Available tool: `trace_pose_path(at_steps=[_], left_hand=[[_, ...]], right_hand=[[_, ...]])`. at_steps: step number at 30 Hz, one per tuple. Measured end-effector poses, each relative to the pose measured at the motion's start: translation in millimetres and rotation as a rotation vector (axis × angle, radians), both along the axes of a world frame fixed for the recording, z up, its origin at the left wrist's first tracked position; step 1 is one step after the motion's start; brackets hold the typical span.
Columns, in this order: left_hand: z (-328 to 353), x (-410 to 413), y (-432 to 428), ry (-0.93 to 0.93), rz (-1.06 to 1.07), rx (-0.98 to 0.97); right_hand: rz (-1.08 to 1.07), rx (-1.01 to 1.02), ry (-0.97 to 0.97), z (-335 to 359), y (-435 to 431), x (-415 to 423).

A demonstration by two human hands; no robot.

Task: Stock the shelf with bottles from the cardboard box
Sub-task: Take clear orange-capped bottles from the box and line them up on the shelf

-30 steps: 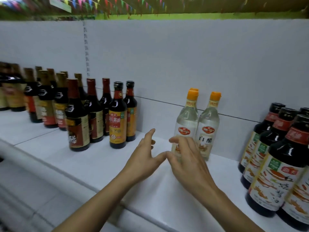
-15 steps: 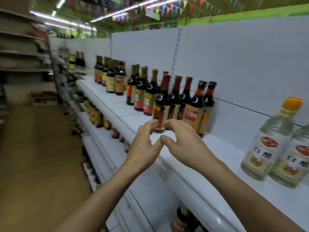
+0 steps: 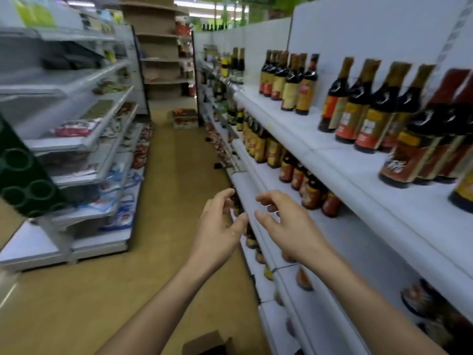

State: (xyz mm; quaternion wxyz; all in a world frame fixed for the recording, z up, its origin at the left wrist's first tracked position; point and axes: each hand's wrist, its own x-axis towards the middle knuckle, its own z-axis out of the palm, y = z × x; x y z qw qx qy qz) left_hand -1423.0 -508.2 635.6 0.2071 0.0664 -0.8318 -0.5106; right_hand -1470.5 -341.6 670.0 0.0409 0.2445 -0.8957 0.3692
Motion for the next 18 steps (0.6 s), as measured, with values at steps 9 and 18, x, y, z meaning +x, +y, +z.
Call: trace_pose_path(at_steps=[9, 18], left_hand=[[-104, 44, -69, -0.271, 0.117, -0.01], [-233, 70, -68, -0.492, 0.182, 0.049]], right_hand=[[0.115, -0.139, -0.264, -131, -87, 11], [0.18, -0.119, -0.51, -281, -90, 20]])
